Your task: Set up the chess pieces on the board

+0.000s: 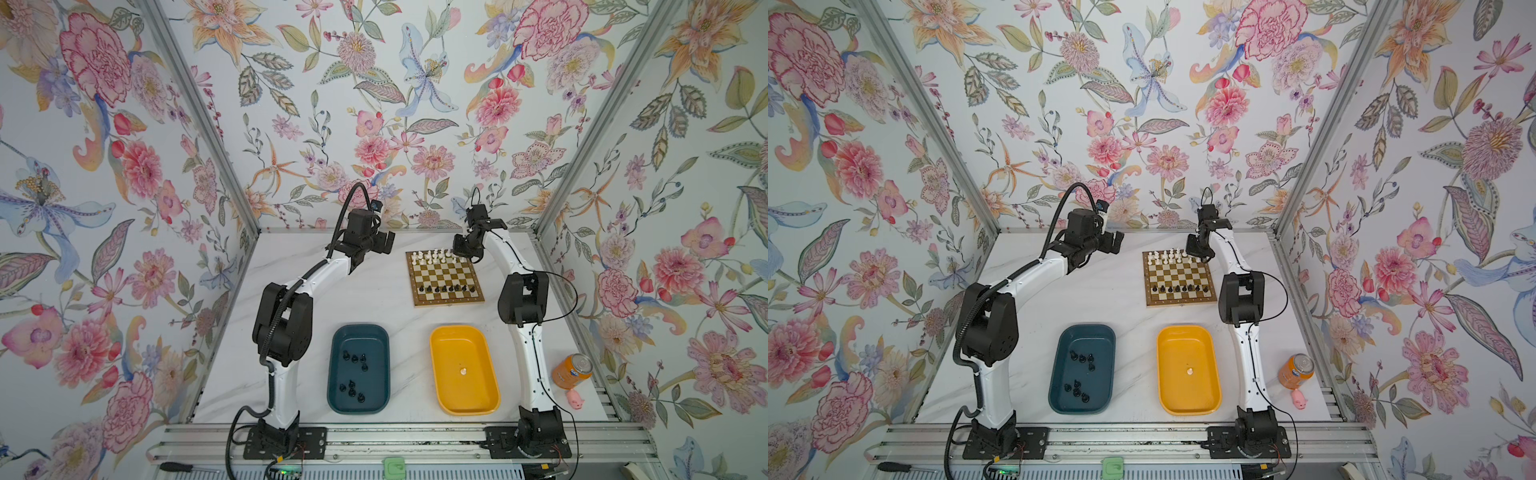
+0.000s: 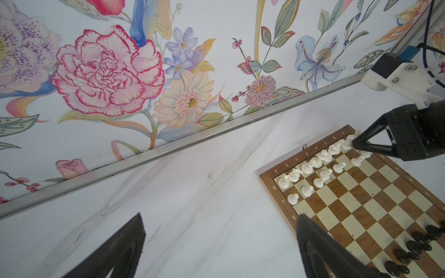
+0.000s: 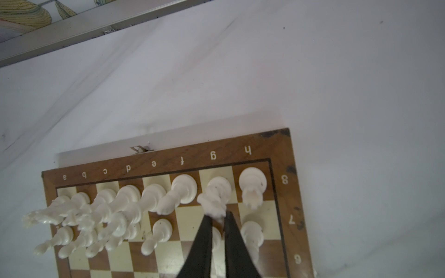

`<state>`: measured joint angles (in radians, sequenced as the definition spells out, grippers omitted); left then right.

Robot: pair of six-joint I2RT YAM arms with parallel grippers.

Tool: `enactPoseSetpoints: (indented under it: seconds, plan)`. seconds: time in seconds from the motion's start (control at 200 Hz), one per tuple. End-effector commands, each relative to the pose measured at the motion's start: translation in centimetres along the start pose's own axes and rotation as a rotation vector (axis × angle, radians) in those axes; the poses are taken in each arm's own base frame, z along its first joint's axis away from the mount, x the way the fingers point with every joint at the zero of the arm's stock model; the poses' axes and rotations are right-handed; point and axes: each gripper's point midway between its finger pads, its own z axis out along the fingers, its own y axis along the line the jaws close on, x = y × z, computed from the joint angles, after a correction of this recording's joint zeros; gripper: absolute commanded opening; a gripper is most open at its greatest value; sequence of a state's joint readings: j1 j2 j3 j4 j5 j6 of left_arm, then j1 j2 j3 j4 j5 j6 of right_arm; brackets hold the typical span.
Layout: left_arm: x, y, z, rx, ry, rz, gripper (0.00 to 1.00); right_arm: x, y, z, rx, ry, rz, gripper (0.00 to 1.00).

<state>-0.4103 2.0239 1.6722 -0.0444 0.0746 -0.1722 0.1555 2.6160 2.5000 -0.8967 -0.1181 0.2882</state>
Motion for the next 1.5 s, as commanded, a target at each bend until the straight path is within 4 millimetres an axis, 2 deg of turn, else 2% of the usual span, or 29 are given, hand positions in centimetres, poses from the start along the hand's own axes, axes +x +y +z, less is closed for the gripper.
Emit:
enactPoseSetpoints:
  seconds: [0.0, 0.465, 0.656, 0.901, 1.156, 1.296, 1.496]
  plan:
    - [-0.9, 0.8, -0.1, -0.011, -0.012, -0.004, 0.99, -0.1, -0.3, -0.2, -0.004, 0.006, 0.015, 0.15]
    - [-1.8, 0.5, -0.6, 0.007, -0.043, -0.008, 0.99, -2.7, 0.7, -4.3, -0.024, -0.086, 0.001, 0.17]
    - [-1.7, 0.6, -1.6, 0.000, -0.060, -0.009, 0.99, -2.6, 1.2, -6.2, -0.001, -0.103, -0.026, 0.16]
    - [-1.1, 0.7, -3.1, -0.008, -0.065, -0.015, 0.99, 0.2, 0.0, -6.0, 0.040, -0.031, -0.024, 0.13]
    - [-0.4, 0.8, -4.4, -0.026, -0.065, -0.025, 0.98, 3.2, -2.0, -3.2, 0.071, 0.048, 0.001, 0.12]
    - [-0.2, 0.5, -4.7, -0.032, -0.064, -0.024, 0.99, 3.8, -2.6, -2.0, 0.082, 0.071, -0.001, 0.15]
    - [-0.3, 0.3, -4.7, -0.043, -0.062, -0.023, 0.99, 3.3, -3.4, -1.1, 0.100, 0.065, 0.017, 0.16]
